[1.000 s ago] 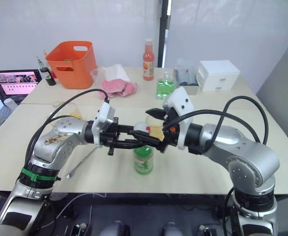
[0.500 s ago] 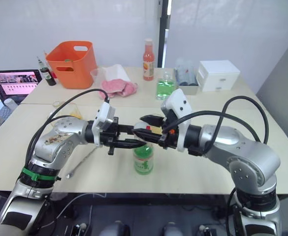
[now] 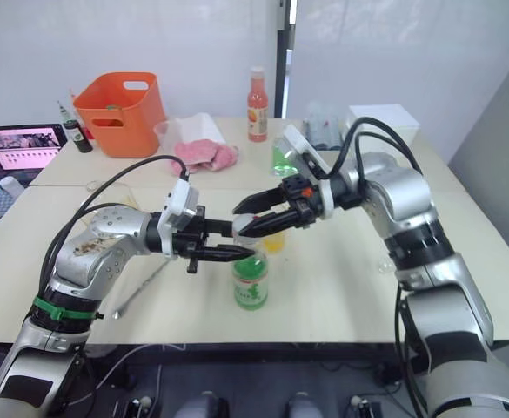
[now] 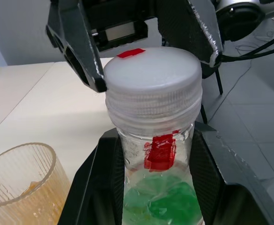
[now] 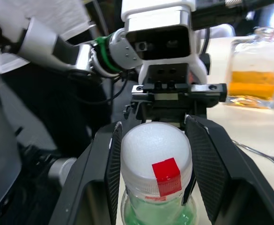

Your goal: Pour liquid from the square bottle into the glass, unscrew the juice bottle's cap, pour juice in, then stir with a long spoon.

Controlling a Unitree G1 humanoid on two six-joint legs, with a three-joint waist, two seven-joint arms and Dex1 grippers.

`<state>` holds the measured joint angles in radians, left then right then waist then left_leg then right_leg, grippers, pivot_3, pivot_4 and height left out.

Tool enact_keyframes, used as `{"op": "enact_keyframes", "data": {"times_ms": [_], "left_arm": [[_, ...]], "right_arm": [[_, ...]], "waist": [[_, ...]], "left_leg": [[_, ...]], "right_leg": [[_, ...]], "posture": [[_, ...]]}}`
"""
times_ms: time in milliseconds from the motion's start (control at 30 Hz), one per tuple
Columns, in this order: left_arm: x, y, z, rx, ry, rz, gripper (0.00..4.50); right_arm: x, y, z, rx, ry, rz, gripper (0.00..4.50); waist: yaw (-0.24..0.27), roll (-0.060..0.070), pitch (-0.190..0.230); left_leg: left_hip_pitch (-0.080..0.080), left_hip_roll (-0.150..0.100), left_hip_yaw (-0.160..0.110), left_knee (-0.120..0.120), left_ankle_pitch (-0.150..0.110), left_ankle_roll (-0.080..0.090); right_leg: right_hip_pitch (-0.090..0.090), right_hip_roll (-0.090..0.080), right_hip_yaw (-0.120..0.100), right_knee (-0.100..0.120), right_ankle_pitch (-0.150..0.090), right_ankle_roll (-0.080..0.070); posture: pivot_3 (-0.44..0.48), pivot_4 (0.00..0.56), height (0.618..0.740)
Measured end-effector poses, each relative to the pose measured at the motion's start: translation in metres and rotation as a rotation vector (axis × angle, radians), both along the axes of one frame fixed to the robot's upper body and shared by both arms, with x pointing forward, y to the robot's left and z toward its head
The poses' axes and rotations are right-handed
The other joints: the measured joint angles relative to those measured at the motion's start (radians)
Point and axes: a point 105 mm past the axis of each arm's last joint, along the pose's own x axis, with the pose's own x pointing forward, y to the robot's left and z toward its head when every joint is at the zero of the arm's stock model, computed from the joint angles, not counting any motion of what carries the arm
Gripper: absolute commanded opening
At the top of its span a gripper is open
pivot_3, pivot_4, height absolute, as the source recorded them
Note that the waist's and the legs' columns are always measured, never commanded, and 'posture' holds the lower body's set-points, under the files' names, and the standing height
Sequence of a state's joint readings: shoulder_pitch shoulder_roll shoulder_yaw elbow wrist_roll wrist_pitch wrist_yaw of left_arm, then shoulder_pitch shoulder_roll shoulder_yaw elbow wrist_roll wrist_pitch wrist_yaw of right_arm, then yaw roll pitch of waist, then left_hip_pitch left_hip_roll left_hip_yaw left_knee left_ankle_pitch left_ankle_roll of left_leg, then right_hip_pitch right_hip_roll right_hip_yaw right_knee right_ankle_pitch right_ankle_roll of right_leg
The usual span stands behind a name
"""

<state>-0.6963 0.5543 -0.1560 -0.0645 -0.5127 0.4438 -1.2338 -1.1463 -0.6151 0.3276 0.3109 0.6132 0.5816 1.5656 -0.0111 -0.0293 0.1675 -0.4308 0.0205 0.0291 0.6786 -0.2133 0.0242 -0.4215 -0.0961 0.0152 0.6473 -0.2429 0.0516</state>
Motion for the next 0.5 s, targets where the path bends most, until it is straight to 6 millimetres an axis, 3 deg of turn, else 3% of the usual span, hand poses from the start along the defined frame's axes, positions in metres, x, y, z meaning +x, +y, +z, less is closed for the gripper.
{"op": "enact_keyframes", "data": {"times_ms": [100,167,333,500], "left_arm": [[0.001,0.001,-0.001,-0.001,0.005,0.007,1.47],[0.001,0.001,-0.001,0.0,0.006,0.011,1.47],[-0.001,-0.001,0.0,0.005,-0.009,-0.007,1.47],[-0.003,-0.002,-0.001,0.005,-0.013,-0.009,1.47]], "right_arm": [[0.003,0.001,-0.001,-0.008,-0.006,0.007,1.62],[0.004,0.002,-0.001,-0.003,-0.004,0.012,2.64],[-0.001,-0.003,0.008,0.05,-0.015,0.002,4.32],[-0.018,-0.02,0.023,0.168,-0.093,-0.146,4.47]], "waist": [[0.001,0.0,0.0],[0.0,0.0,0.0],[0.003,0.0,0.0],[0.012,0.0,0.0]], "left_leg": [[0.0,0.0,-0.001,0.001,0.0,0.0],[0.001,0.0,-0.002,0.001,0.0,0.0],[0.001,0.0,-0.003,0.001,0.0,0.0],[0.001,0.0,-0.004,0.0,0.0,0.0]], "right_leg": [[0.0,-0.001,0.0,0.0,0.0,0.0],[0.0,-0.001,0.0,0.001,0.0,0.0],[0.0,-0.001,0.0,0.001,0.0,0.0],[0.0,-0.002,0.0,0.001,0.0,0.0]], "posture": [[0.0,0.15,0.715],[0.0,0.15,0.715],[0.0,0.15,0.715],[0.0,0.15,0.715]]}}
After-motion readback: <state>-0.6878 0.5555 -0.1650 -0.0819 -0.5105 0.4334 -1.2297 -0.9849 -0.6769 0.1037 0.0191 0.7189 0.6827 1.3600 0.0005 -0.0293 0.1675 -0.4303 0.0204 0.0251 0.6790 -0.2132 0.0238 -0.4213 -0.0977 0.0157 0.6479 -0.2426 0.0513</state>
